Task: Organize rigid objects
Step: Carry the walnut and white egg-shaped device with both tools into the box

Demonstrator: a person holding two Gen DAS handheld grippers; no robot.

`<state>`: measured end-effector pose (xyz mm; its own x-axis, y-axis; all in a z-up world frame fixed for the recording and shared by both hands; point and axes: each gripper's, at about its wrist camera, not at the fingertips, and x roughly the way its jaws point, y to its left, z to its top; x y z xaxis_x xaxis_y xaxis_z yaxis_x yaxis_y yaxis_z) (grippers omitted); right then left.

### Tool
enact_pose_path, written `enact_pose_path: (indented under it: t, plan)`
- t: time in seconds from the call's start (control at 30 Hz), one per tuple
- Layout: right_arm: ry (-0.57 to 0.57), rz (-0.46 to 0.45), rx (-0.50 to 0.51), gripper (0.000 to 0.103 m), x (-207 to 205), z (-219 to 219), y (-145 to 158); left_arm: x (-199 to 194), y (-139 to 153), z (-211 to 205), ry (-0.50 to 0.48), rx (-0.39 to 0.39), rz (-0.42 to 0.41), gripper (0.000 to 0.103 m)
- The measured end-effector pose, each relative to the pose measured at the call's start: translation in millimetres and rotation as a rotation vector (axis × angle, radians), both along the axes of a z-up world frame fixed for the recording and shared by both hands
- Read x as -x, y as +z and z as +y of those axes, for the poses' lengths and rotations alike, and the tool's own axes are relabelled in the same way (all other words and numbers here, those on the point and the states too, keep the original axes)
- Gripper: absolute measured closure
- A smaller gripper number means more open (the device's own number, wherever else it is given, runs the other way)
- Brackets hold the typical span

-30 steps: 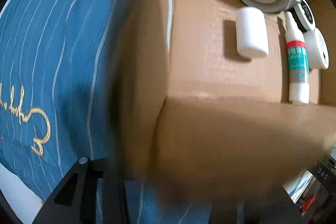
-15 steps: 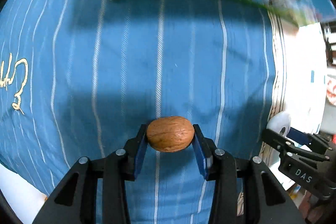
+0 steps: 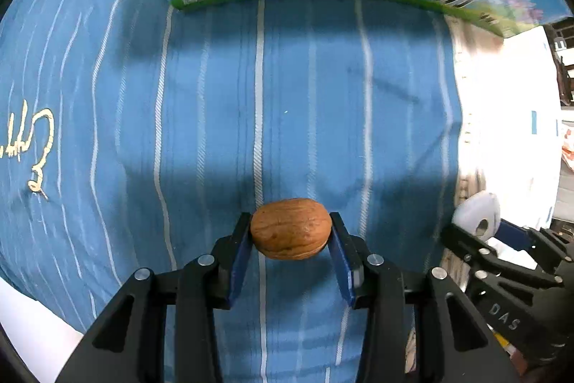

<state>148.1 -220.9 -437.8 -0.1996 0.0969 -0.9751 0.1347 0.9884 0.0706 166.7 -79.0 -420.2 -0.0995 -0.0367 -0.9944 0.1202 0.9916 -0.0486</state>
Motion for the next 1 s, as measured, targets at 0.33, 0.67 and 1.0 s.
enact_pose_path:
  t: [0.33, 0.67, 1.0]
  plan:
    - [-0.005, -0.138, -0.087, 0.044, -3.6, 4.2, 86.5, -7.5, 106.1, 4.4, -0.023, 0.09, -0.15, 0.065]
    - [-0.011, -0.351, -0.153, 0.044, -59.3, -21.6, 206.9, -58.8, 198.9, 1.8, -0.03, 0.176, -0.313, 0.065]
    - [-0.038, -0.382, -0.086, 0.044, -159.9, -48.2, 209.3, -158.6, 178.4, 18.5, 0.02, 0.117, -0.29, 0.064]
